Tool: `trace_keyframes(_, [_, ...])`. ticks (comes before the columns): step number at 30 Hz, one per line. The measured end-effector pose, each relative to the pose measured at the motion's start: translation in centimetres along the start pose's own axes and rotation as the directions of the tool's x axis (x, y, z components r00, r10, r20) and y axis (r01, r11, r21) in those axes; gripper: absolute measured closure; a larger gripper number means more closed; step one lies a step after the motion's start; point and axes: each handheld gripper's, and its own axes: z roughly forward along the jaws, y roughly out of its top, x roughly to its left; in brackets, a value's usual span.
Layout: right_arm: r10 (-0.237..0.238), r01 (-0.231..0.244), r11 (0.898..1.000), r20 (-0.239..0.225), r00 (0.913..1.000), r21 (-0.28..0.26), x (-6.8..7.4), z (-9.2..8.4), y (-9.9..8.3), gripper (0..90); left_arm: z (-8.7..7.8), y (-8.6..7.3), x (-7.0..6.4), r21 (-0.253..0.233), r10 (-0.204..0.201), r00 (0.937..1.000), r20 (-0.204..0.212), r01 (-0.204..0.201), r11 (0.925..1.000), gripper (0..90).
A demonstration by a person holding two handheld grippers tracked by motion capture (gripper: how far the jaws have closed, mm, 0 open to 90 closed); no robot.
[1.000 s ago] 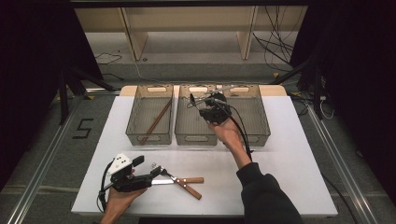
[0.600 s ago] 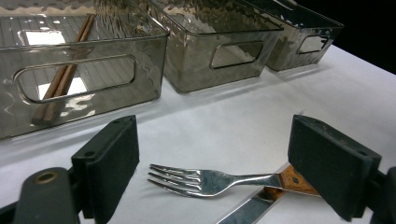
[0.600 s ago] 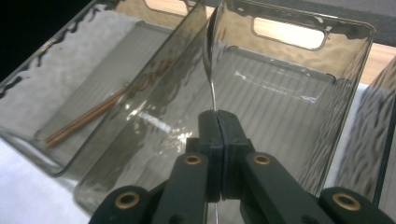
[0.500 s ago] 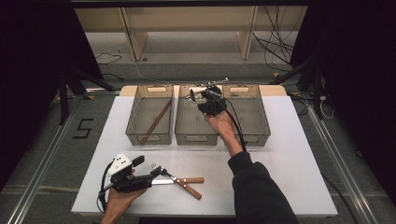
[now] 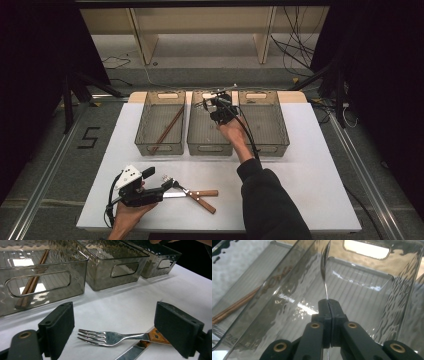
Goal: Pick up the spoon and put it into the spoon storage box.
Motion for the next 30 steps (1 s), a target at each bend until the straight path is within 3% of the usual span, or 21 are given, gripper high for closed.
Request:
trace_keyframes(17, [-0.013,0.013,0.999,0.004,0.9999,0.044,0.7,1.7,-0.4,89.2,0.0,0.0,-0.1,-0.002,-0.002,1.0,0.004,0.002,1.0,16.4])
trace_keyframes(18, [-0.008,0.008,0.999,-0.006,0.9999,0.047,0.6,1.8,-0.4,88.0,0.0,0.0,-0.1,-0.002,-0.003,1.0,0.004,0.003,1.0,16.3])
trace_keyframes(20, [0.002,-0.001,0.999,-0.031,0.9995,0.046,0.6,1.9,-0.4,74.7,0.0,0.0,0.0,-0.003,-0.002,1.0,0.004,0.002,1.0,16.4])
trace_keyframes(22, [0.011,-0.008,0.999,-0.063,0.9979,0.044,0.5,1.6,-0.3,68.6,0.0,0.0,0.0,-0.003,-0.003,1.0,0.004,0.003,1.0,16.4])
trace_keyframes(30, [-0.026,0.027,1.0,-0.128,0.9914,0.005,0.7,-0.2,-0.4,54.3,0.0,0.0,0.1,0.003,-0.002,1.0,0.001,0.002,1.0,16.3])
